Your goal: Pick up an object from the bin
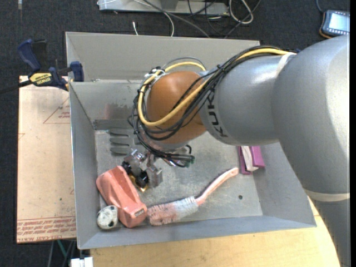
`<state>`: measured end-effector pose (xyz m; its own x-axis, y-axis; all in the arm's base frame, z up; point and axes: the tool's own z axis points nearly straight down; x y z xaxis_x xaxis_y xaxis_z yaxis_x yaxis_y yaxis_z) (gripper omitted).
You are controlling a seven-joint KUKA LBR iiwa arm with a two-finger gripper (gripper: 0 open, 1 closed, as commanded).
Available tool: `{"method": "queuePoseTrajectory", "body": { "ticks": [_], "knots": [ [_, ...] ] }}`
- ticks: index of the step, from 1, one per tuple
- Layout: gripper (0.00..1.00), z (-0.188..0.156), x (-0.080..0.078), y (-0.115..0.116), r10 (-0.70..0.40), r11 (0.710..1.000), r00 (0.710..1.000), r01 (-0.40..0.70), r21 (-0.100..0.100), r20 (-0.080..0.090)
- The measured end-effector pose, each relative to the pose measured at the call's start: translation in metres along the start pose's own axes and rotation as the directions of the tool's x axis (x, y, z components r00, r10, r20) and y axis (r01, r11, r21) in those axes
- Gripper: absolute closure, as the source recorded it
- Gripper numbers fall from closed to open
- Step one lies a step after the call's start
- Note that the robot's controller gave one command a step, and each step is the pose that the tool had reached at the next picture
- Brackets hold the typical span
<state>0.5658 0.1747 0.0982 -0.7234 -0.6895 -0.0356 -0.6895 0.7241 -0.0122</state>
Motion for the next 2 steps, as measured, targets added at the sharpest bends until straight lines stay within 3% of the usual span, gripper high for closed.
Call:
{"method": "queuePoseTrajectory", "body": {
  "ticks": [1, 2],
  "knots": [
    [1.00, -0.007, 0.003, 0.001, 0.006, 1.000, 1.000, -0.006, -0.001, 0.004],
    [1.00, 0.007, 0.034, -0.015, -0.237, 0.972, 0.971, 0.236, 0.013, 0.032]
  ]
}}
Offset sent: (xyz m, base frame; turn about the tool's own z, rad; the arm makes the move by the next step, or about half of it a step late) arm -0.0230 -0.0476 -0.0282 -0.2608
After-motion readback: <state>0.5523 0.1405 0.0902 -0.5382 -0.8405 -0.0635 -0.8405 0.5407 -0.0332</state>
